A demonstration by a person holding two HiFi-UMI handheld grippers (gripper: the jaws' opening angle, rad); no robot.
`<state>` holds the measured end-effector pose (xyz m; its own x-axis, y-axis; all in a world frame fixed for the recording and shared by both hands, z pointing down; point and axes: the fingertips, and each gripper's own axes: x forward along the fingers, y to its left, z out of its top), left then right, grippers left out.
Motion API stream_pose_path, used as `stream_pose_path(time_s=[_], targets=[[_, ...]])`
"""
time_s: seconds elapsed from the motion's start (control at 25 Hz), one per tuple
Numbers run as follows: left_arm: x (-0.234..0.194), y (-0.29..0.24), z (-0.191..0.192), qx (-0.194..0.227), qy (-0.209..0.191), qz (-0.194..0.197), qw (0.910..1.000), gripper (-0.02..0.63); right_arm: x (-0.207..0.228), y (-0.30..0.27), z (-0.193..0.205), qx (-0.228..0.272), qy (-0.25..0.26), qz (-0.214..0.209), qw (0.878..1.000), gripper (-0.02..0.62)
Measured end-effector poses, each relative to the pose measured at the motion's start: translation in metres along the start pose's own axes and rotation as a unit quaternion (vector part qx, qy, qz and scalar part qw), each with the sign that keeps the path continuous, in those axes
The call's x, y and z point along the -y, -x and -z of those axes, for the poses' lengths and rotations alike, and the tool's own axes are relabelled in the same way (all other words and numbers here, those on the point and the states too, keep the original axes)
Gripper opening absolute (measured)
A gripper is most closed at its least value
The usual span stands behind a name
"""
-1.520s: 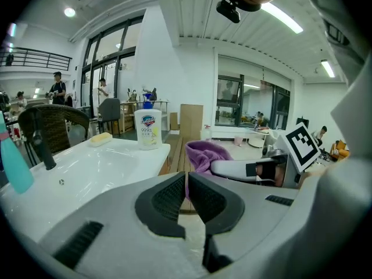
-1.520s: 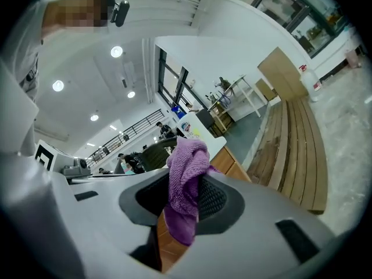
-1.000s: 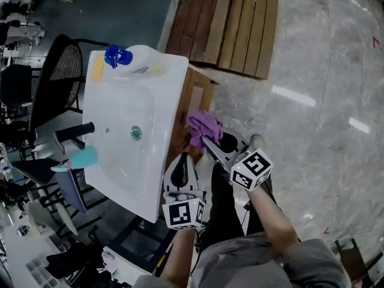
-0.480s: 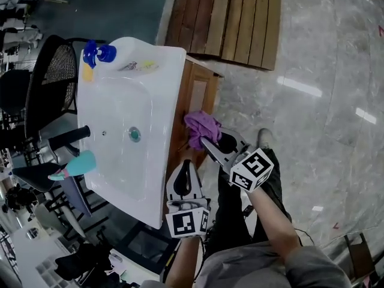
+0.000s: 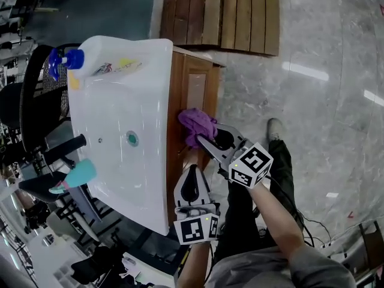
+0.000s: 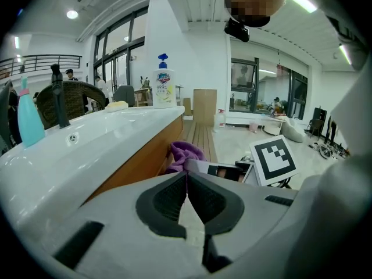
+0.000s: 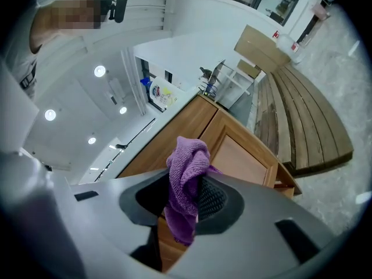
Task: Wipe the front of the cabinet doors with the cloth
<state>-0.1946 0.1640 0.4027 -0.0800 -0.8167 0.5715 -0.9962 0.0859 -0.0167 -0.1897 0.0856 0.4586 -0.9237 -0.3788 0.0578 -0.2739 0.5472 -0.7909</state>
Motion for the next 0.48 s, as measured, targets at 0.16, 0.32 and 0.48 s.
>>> stream_pose_path(time_s=[0.16, 0.32, 0.48], targets=[[0.002, -0.003, 0.009, -0.003, 0.0, 0.004, 1.0, 0.015, 0.004, -0.006, 0.008, 0.002, -0.003, -0.007, 1.0, 0.109], [0.005, -0.001, 0.019, -0.009, 0.002, 0.006, 0.9999, 0.015, -0.003, -0.015, 0.022, -0.008, 0.002, -0.021, 1.0, 0.107], [0.002, 0.0, 0.028, -0.012, 0.005, 0.006, 0.9999, 0.015, -0.009, -0.025, 0.031, -0.009, 0.004, -0.031, 0.999, 0.106]])
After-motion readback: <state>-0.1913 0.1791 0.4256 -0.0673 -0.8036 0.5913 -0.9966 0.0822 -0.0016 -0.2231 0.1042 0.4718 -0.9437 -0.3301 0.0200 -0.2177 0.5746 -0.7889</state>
